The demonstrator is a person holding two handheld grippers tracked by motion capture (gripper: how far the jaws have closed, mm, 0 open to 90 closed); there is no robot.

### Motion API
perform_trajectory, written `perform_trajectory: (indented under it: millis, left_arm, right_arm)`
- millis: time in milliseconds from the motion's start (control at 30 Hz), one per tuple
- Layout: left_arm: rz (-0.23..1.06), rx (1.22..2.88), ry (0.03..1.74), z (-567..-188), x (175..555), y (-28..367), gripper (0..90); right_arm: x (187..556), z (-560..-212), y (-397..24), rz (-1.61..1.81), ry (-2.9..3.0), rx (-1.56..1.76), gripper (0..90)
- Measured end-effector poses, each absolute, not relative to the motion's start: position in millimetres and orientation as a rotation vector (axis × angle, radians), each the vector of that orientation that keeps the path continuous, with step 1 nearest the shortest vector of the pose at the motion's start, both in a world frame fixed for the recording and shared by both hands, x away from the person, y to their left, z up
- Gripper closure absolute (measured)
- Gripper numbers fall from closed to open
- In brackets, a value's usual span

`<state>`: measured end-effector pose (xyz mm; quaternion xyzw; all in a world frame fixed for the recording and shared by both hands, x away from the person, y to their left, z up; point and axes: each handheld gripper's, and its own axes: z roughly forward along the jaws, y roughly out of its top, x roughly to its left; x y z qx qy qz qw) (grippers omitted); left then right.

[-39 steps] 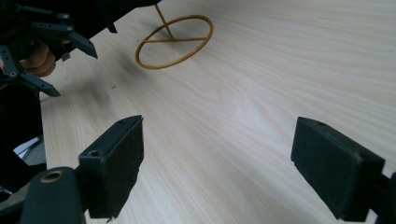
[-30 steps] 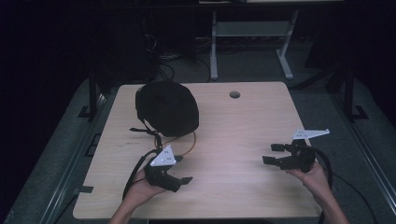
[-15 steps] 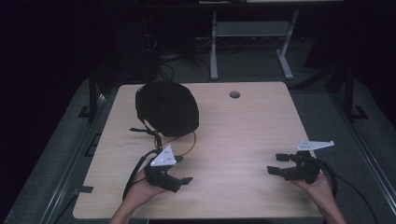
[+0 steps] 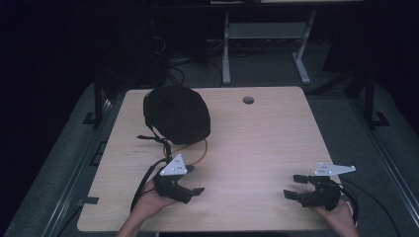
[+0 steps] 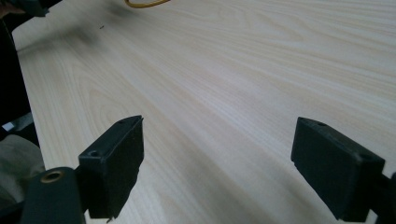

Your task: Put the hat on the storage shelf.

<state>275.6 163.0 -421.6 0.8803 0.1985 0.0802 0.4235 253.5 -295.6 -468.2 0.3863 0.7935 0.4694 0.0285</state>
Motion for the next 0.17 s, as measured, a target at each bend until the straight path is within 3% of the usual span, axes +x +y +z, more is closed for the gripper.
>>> perform_trajectory:
  millis: [167]
  left_arm:
    - [0.203,2.208,0.505,-422.0,274.2,161.1,20.2]
  right_arm:
    - [243.2,-472.4,-296.7,1.465,2.435,1.185,16.3]
